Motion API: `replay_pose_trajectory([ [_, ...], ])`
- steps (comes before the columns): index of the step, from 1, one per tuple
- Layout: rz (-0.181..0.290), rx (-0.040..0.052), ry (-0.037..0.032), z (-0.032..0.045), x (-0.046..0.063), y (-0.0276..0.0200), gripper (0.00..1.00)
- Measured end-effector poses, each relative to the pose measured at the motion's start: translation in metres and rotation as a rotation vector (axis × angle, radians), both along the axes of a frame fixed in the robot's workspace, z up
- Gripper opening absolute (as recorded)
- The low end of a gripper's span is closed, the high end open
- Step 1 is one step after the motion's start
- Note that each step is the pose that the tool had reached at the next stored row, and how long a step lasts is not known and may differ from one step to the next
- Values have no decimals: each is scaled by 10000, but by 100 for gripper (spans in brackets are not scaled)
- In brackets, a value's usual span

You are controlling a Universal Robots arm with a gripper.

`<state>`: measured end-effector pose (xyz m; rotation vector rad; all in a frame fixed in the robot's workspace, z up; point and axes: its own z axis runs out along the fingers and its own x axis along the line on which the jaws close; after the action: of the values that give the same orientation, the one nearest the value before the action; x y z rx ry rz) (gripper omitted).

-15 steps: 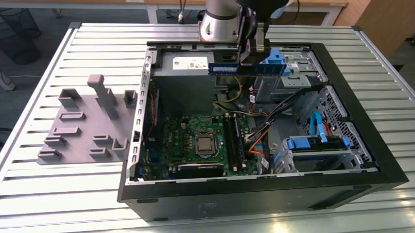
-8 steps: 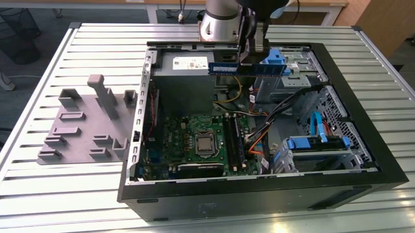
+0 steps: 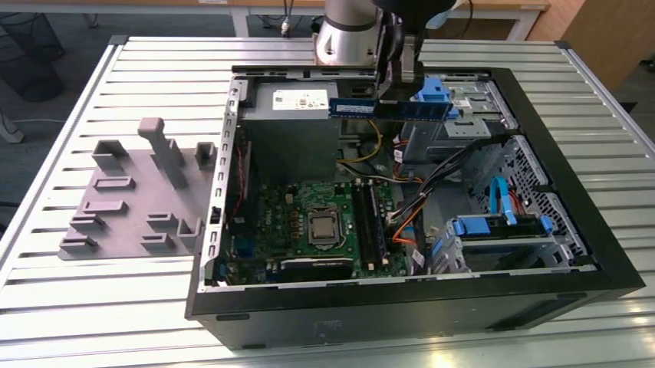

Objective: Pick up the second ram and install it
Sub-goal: 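Insert the second ram into the second slot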

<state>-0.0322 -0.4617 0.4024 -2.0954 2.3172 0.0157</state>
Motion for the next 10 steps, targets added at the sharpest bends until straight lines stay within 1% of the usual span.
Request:
replay_pose_trajectory([
  [10,-181,0,0,0,0,0,14],
])
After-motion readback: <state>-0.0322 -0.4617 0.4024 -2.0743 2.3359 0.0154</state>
